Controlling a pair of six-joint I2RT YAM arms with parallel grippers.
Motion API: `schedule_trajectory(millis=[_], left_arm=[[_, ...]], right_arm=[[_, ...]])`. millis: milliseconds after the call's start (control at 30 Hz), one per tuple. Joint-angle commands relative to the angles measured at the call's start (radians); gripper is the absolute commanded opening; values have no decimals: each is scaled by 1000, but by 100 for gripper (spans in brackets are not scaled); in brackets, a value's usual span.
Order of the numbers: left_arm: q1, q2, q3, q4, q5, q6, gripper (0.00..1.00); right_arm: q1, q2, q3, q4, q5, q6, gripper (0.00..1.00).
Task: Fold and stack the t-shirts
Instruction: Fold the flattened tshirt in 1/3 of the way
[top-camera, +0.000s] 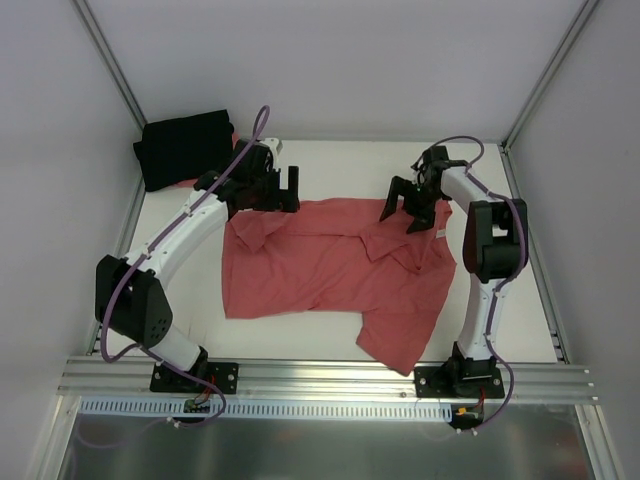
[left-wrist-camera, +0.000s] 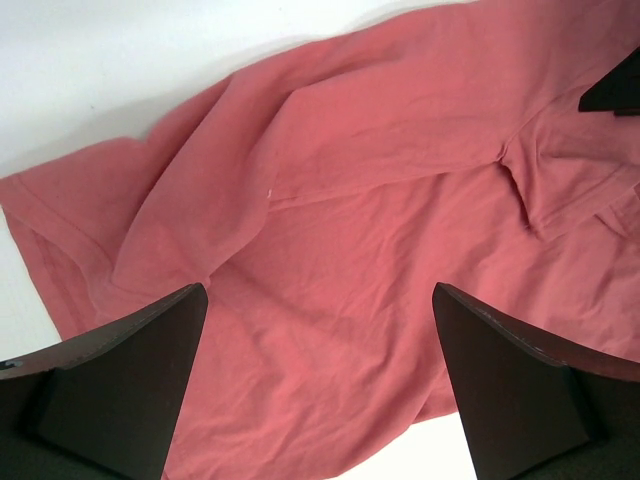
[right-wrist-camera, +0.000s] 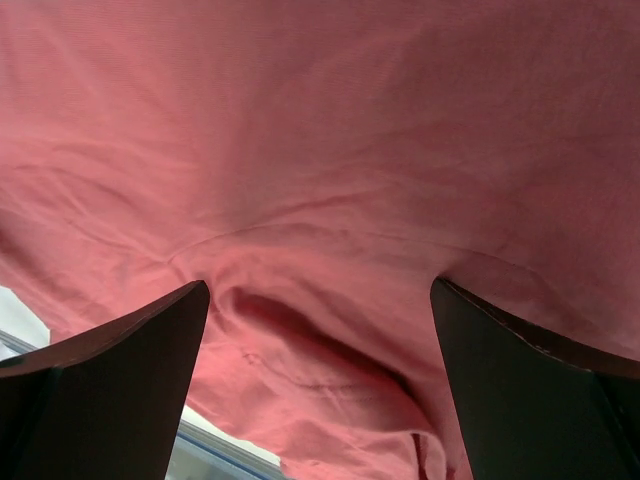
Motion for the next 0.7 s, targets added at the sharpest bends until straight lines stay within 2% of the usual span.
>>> schedule_trajectory(millis=[0,133,300,467,500,667], left_arm=[[2,-18,52,-35,-5,22,99],[5,13,94,-55,-3,26,99],[6,41,164,-82,-5,28,99],[9,48,203,-121,-14,36,99],[11,53,210,-129,-18,39,99],[16,53,213,-162,-26,42,99]], right_arm=[[-11,-13,-13,-5,37,-10,100],[-13,7,-25,-8,72,-14,99],[-16,42,33,-62,217,-42,100],[-37,109,172,-140,344,-74,99],[-40,119,191,-145,350,-76,97],[-63,204,346,-171,361,-80,97]])
